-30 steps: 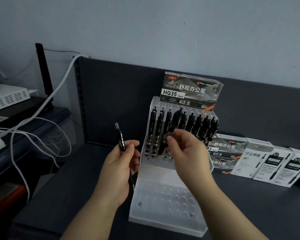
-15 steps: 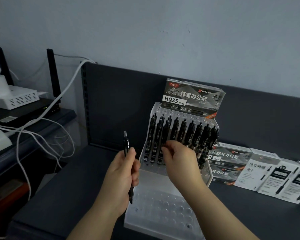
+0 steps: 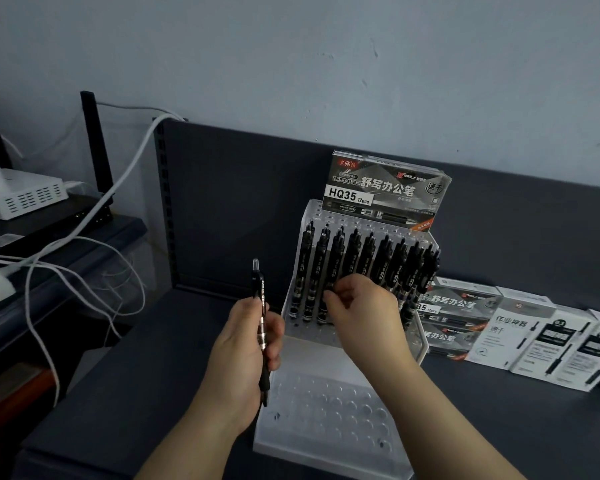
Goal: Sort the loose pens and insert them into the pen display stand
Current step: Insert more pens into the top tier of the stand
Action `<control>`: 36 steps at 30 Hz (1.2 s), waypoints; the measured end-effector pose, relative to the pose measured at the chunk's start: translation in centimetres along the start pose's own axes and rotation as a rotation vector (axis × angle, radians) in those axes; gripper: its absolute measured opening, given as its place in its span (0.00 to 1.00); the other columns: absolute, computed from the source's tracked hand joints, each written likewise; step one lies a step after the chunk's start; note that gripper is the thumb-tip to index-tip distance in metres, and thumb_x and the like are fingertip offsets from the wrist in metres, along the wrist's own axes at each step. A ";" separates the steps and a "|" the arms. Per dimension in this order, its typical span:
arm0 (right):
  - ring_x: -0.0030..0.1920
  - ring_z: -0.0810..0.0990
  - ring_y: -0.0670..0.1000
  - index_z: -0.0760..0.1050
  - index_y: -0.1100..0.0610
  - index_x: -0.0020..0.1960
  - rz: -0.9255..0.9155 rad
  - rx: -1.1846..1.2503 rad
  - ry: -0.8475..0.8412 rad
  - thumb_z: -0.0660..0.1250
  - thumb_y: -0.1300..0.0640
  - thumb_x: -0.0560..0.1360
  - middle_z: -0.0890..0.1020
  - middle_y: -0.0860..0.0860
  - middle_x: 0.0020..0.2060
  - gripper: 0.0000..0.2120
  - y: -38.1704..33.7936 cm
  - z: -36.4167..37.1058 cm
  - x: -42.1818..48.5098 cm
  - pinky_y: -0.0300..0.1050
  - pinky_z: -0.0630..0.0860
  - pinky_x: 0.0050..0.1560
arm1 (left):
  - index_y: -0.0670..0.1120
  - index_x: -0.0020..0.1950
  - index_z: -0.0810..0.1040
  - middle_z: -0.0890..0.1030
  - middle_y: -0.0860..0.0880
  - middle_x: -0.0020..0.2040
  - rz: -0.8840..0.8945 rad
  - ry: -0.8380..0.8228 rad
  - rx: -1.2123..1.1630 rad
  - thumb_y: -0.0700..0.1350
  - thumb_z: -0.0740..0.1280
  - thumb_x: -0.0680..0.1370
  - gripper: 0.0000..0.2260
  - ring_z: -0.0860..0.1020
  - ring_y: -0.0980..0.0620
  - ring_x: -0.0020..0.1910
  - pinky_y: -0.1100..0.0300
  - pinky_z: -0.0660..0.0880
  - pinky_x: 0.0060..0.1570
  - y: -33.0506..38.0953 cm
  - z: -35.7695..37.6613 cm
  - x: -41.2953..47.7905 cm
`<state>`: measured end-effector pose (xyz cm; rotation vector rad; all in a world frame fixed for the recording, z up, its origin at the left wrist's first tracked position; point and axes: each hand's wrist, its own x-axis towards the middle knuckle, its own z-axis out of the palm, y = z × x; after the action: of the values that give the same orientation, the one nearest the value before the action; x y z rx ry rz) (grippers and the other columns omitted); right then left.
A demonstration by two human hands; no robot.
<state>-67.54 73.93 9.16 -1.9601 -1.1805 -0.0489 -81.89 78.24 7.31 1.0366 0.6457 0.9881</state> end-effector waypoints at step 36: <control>0.36 0.77 0.39 0.79 0.54 0.56 0.124 0.166 0.100 0.67 0.53 0.75 0.80 0.43 0.37 0.11 0.3 -1.7 -0.8 0.33 0.77 0.40 | 0.46 0.55 0.82 0.80 0.56 0.48 0.767 -0.194 1.246 0.40 0.67 0.76 0.09 0.73 0.59 0.49 0.74 0.63 0.48 -1.2 -1.1 2.4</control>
<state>-67.14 72.12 9.77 -1.8583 -0.9649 0.0149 -81.29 80.67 5.81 2.5818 0.7032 1.0763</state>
